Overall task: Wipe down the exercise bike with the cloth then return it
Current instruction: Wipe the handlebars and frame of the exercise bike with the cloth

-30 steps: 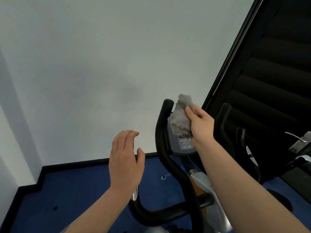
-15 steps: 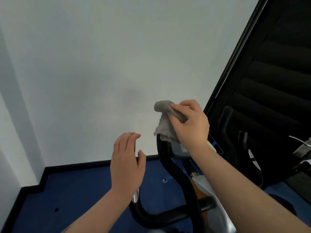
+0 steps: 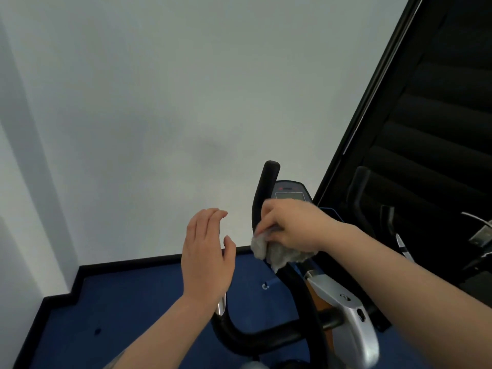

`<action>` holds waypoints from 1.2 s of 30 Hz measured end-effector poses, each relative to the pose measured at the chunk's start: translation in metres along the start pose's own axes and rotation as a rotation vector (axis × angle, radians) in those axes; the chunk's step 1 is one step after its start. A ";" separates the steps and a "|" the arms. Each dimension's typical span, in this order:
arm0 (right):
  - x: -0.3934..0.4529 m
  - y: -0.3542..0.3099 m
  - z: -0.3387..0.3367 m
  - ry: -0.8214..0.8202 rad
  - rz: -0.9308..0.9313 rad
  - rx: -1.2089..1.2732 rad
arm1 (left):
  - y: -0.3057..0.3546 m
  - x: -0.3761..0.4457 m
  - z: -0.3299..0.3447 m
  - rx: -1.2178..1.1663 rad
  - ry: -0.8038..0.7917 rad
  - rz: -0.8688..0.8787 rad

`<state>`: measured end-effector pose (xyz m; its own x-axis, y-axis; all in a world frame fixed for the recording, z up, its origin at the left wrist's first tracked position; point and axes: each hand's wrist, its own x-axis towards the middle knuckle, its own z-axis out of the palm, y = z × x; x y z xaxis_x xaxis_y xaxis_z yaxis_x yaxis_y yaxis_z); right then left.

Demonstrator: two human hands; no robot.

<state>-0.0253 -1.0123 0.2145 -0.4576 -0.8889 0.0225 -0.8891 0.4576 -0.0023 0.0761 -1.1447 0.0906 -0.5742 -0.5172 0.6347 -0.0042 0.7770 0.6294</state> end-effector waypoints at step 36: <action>-0.002 0.009 0.022 0.712 0.417 0.454 | 0.000 0.002 0.003 -0.033 0.024 -0.005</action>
<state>-0.0324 -1.0071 0.1927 -0.7603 -0.3647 0.5376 -0.6417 0.5507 -0.5339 0.0722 -1.1445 0.0909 -0.5541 -0.5302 0.6418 0.0203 0.7621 0.6471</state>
